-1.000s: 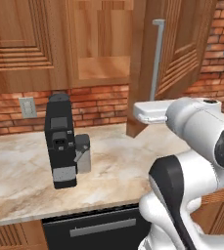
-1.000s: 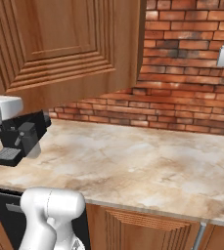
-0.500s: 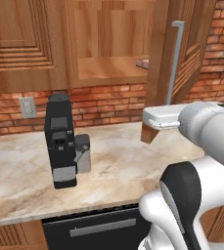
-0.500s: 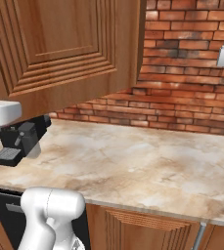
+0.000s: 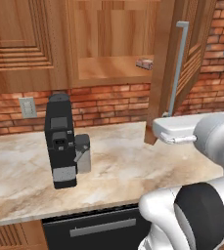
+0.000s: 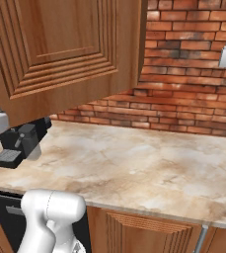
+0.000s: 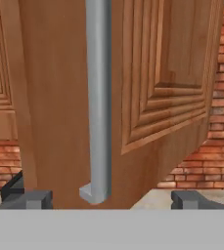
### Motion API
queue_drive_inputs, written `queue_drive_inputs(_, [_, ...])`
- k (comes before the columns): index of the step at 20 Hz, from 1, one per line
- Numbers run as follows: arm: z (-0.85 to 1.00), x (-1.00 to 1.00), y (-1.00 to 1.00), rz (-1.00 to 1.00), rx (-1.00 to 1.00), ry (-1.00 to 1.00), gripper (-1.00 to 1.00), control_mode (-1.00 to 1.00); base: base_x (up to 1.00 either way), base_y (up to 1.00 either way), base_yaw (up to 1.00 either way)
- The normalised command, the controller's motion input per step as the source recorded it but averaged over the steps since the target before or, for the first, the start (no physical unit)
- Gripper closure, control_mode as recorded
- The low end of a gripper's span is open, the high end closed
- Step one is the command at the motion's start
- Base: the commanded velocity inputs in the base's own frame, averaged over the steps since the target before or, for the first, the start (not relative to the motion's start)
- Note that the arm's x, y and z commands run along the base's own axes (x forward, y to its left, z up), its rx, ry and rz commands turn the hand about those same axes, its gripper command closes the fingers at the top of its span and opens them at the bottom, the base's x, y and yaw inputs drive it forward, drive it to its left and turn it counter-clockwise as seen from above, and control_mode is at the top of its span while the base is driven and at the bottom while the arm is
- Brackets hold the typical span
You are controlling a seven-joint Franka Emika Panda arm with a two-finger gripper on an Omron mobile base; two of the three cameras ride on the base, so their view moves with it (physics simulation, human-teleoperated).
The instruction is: Open the cabinet. Pick the bar soap and place it next to the sink. Then close the cabinet.
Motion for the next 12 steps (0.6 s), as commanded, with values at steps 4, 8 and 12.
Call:
queue_drive_inputs(4, [0.0, -0.37, 0.3, 0.0, 0.0, 0.0, -1.0, -1.0, 0.0, 0.0, 0.0])
queue_drive_inputs(8, [0.0, -0.28, 0.43, 0.0, 0.0, 0.02, -1.0, -1.0, 0.0, 0.0, 0.0])
queue_drive_inputs(12, [0.0, -0.04, 0.73, 0.0, -0.02, 0.05, -1.0, -1.0, 0.0, 0.0, 0.0])
